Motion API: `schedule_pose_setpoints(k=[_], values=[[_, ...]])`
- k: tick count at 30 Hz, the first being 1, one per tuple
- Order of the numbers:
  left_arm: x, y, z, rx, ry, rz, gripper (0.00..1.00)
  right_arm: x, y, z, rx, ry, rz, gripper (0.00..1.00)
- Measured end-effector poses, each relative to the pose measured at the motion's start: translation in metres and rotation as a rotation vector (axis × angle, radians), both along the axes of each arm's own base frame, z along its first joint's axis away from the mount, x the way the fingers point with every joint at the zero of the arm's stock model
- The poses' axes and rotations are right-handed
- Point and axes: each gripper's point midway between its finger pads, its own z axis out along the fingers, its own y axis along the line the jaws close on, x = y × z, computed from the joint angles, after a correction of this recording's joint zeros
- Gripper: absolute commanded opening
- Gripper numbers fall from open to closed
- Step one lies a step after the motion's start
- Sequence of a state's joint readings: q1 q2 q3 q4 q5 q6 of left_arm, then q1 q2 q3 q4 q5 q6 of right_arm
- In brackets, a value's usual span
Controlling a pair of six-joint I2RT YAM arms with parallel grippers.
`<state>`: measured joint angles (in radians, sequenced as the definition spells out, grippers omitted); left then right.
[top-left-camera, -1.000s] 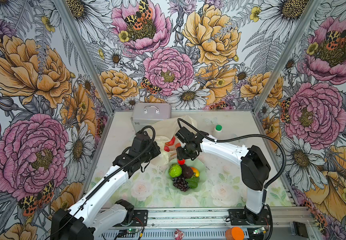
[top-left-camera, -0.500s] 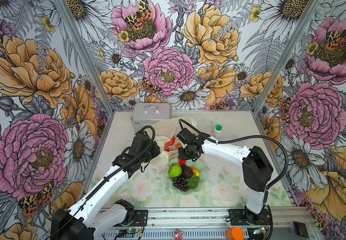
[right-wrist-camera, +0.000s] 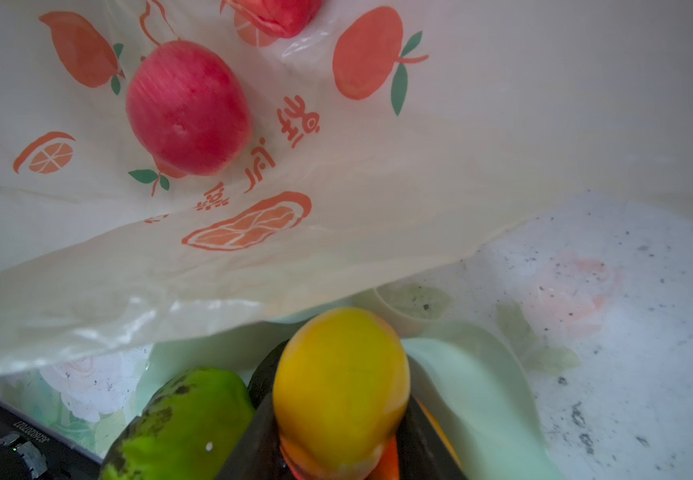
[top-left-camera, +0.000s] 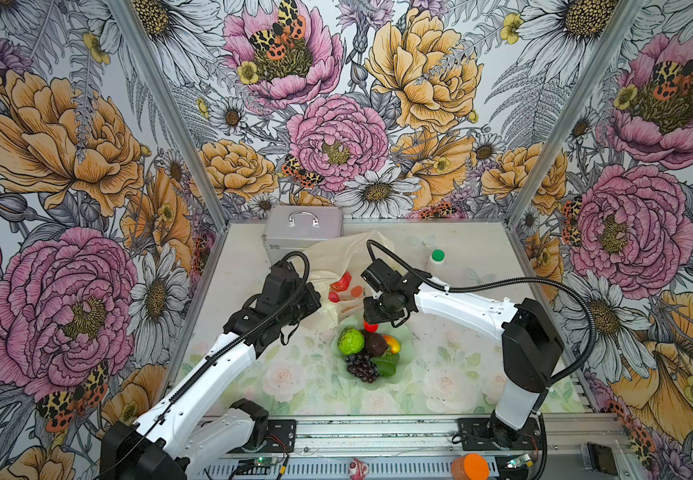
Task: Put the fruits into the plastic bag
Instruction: 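Lower the right gripper onto the yellow-red mango in the bowl and close, then lift the mango with the right gripper and carry it into the bag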
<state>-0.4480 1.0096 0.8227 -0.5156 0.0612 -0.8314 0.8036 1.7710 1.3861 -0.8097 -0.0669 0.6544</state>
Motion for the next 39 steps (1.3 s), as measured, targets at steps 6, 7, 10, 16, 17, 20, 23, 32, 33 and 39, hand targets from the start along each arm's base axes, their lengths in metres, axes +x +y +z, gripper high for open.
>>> schedule_pose_setpoints(k=[6, 7, 10, 16, 17, 20, 23, 32, 33, 39], values=[[0.000, 0.000, 0.000, 0.000, 0.000, 0.000, 0.00, 0.007, -0.015, 0.007, 0.021, -0.019, -0.051, 0.35], [0.000, 0.000, 0.000, 0.000, 0.000, 0.000, 0.00, 0.008, -0.016, 0.009, 0.025, -0.021, -0.058, 0.35], [-0.001, 0.000, -0.001, 0.000, 0.001, 0.000, 0.00, 0.011, -0.020, 0.013, 0.037, -0.033, -0.078, 0.35], [-0.001, 0.000, -0.001, 0.000, 0.002, 0.000, 0.00, 0.008, -0.023, 0.017, 0.054, -0.039, -0.093, 0.35], [-0.001, 0.000, -0.001, 0.001, 0.002, 0.000, 0.00, 0.009, -0.023, 0.018, 0.057, -0.041, -0.096, 0.35], [-0.001, 0.000, -0.001, 0.000, 0.002, 0.000, 0.00, 0.007, -0.025, 0.018, 0.060, -0.041, -0.102, 0.35], [-0.001, 0.000, -0.001, 0.000, 0.002, 0.000, 0.00, 0.008, -0.027, 0.019, 0.067, -0.038, -0.115, 0.35], [-0.001, 0.000, -0.001, -0.002, 0.004, 0.002, 0.00, 0.007, -0.031, 0.036, 0.148, -0.039, -0.166, 0.35], [-0.001, 0.000, -0.001, -0.004, 0.005, 0.004, 0.00, 0.008, -0.032, 0.039, 0.165, -0.041, -0.177, 0.35], [-0.002, -0.001, -0.003, -0.003, 0.008, -0.002, 0.00, 0.010, -0.035, 0.053, 0.259, -0.031, -0.236, 0.35]])
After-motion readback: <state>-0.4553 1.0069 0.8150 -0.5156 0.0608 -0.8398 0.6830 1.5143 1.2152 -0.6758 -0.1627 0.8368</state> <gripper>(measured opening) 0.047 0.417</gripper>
